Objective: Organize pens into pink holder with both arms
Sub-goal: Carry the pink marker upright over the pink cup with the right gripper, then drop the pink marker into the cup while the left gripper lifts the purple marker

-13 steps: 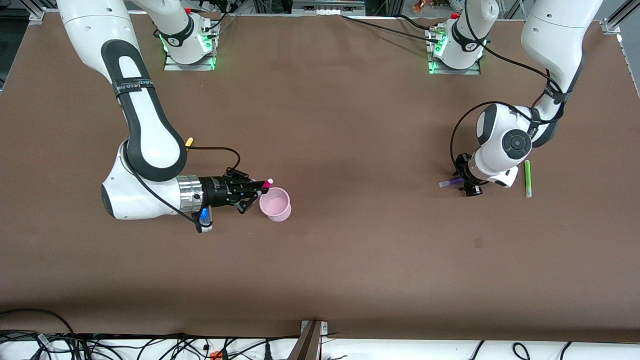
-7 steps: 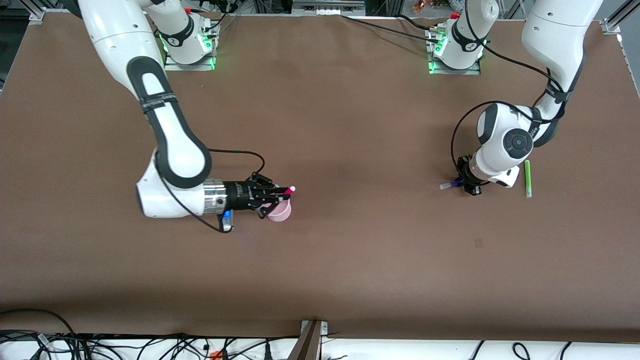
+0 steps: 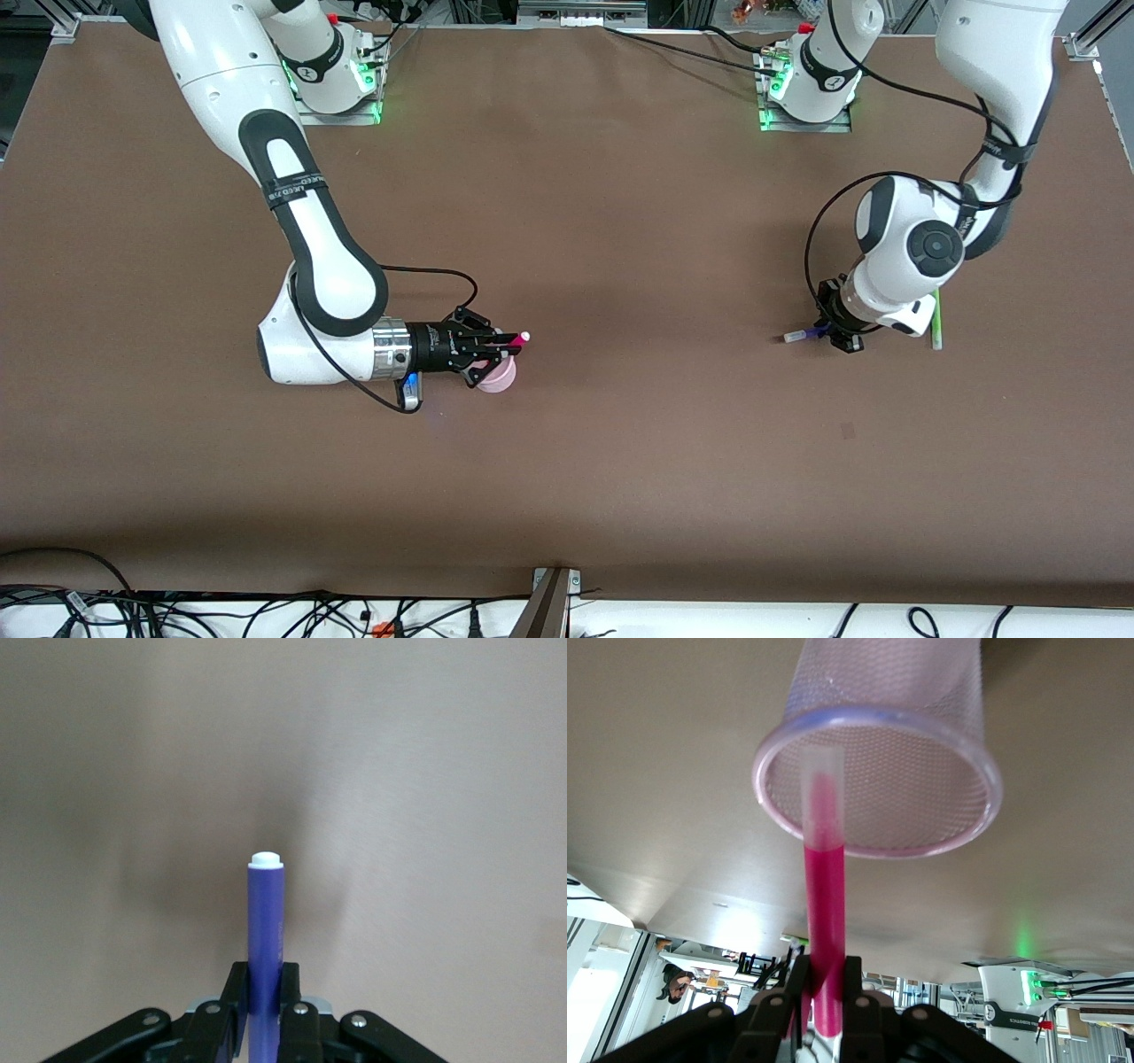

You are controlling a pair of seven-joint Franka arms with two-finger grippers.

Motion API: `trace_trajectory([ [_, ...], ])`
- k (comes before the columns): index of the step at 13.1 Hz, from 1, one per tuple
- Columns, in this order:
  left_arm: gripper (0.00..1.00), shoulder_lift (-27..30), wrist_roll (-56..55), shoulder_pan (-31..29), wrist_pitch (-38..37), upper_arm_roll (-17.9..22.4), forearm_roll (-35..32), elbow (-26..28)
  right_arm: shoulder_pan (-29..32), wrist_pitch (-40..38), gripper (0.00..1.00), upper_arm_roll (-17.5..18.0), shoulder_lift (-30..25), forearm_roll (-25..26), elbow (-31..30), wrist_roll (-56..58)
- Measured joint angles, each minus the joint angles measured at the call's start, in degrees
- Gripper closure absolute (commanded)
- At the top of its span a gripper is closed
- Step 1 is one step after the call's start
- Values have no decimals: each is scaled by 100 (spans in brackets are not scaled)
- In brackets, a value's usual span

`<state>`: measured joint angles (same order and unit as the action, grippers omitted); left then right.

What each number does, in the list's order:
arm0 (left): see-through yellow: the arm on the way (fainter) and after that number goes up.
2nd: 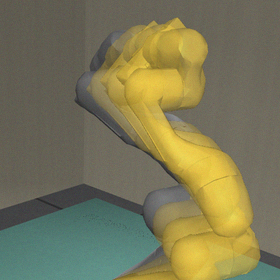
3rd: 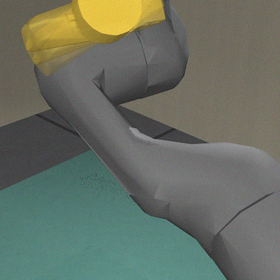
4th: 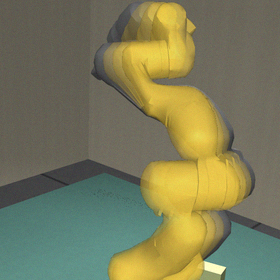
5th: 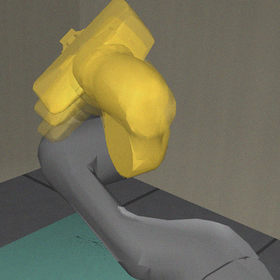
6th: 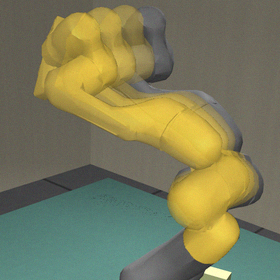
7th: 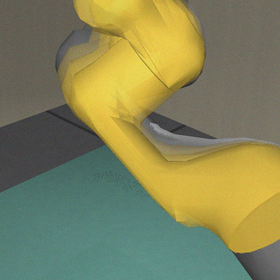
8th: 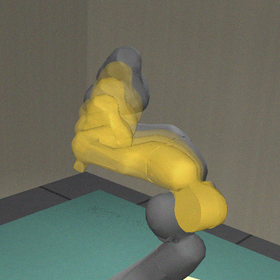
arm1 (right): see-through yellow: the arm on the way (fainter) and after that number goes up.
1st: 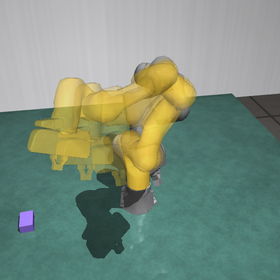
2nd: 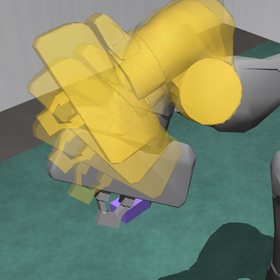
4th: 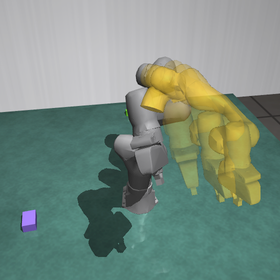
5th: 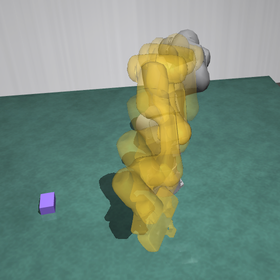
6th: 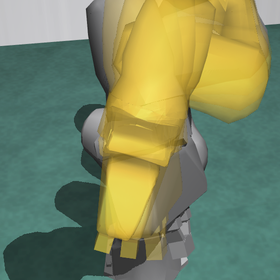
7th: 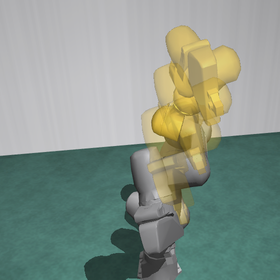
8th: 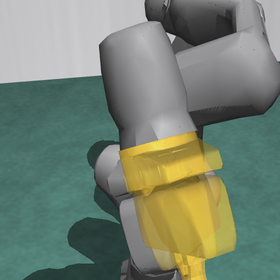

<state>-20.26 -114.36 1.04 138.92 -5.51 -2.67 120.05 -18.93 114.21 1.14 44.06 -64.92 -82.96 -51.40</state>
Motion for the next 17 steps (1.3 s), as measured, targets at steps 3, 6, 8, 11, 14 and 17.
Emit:
trace_trajectory([
  [3, 100, 62, 0, 176, -1339, -57, -2, -1297, 53, 0, 0, -21, 1, 0, -124, 7],
  [6, 100, 49, -9, 524, -1630, -65, -3, -2023, 106, 1, 0, -110, -29, 17, -91, 25],
  [8, 100, -3, -13, 676, -1650, -65, -3, -2217, 156, -40, 0, -292, -141, 131, -1, 66],
  [11, 100, -230, -13, 821, -1652, -68, -3, -2311, 292, -351, 0, -515, -524, 1098, 294, 91],
  [14, 100, -441, -13, 1012, -1651, -68, -3, -2398, 312, -767, 0, -584, -1123, 2467, 395, 400],
  [17, 100, -624, -16, 1295, -1645, -66, -3, -2471, 310, -1423, 0, -796, -1836, 3607, 352, 1468],
])
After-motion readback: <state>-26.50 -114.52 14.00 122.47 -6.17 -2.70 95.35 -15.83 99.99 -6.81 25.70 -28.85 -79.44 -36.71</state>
